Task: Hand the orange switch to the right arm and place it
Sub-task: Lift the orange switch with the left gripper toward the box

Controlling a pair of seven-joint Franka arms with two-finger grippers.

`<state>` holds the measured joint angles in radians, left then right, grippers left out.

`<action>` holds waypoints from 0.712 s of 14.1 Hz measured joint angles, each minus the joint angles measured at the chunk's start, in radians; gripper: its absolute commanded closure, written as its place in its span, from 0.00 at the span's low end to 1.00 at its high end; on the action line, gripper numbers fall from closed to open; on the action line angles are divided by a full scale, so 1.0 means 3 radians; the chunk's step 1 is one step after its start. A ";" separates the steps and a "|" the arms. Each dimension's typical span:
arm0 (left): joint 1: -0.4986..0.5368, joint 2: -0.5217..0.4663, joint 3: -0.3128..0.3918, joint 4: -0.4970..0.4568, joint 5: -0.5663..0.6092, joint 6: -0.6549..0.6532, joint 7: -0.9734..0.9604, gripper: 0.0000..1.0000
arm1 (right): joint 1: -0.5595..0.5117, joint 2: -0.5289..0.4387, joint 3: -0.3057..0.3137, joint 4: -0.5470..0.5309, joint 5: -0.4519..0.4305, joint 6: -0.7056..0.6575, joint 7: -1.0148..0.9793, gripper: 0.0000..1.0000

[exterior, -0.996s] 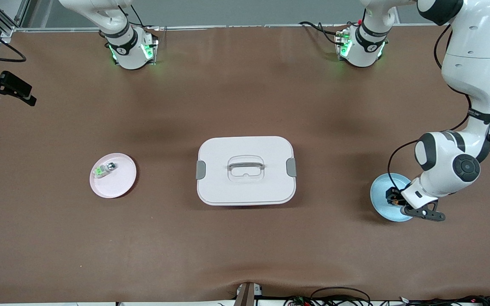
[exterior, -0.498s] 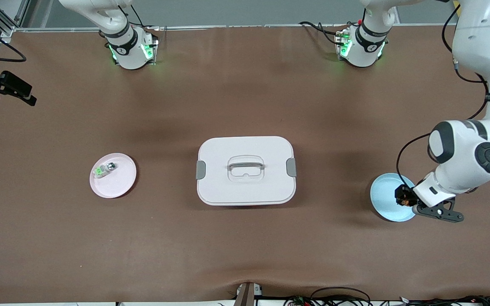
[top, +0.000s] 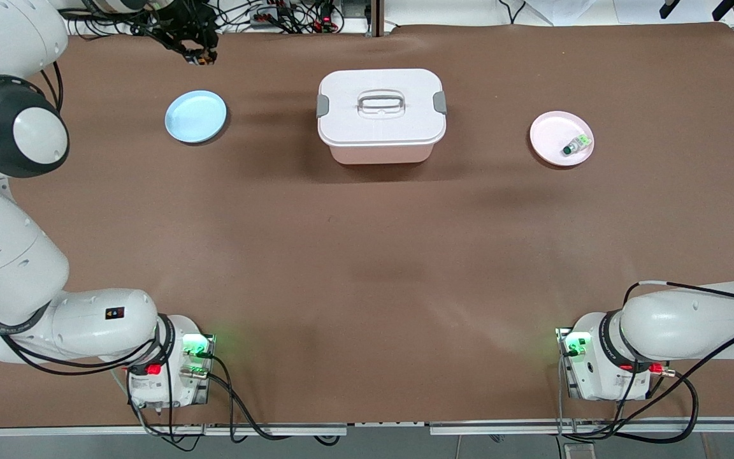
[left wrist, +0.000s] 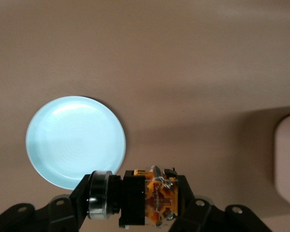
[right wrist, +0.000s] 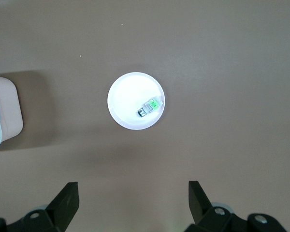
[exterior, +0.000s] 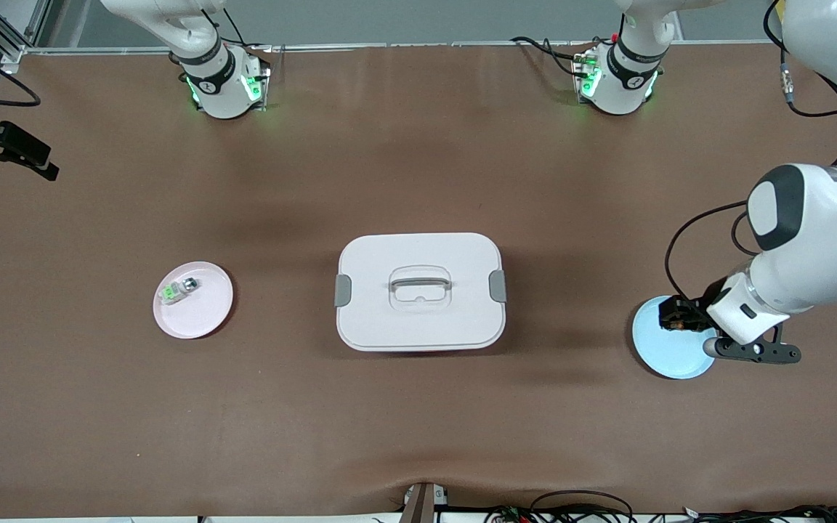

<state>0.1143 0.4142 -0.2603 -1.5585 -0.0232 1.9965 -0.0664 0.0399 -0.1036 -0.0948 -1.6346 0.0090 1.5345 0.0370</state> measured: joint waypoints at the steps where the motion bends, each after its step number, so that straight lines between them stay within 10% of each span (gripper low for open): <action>1: -0.0001 -0.0023 -0.0068 0.0045 -0.0040 -0.0080 -0.0149 1.00 | -0.0017 0.0000 -0.0014 0.0000 0.0000 -0.0004 0.0000 0.00; 10: -0.0014 -0.0339 -0.0666 0.0181 -0.0494 -0.0505 -0.1694 1.00 | -0.0075 0.0003 -0.0008 0.0064 -0.0007 -0.0062 -0.0002 0.00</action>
<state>0.1101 0.3124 -0.4602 -1.5042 -0.1714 1.8451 -0.5745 0.0173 -0.1027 -0.0970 -1.6154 0.0068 1.5159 0.0365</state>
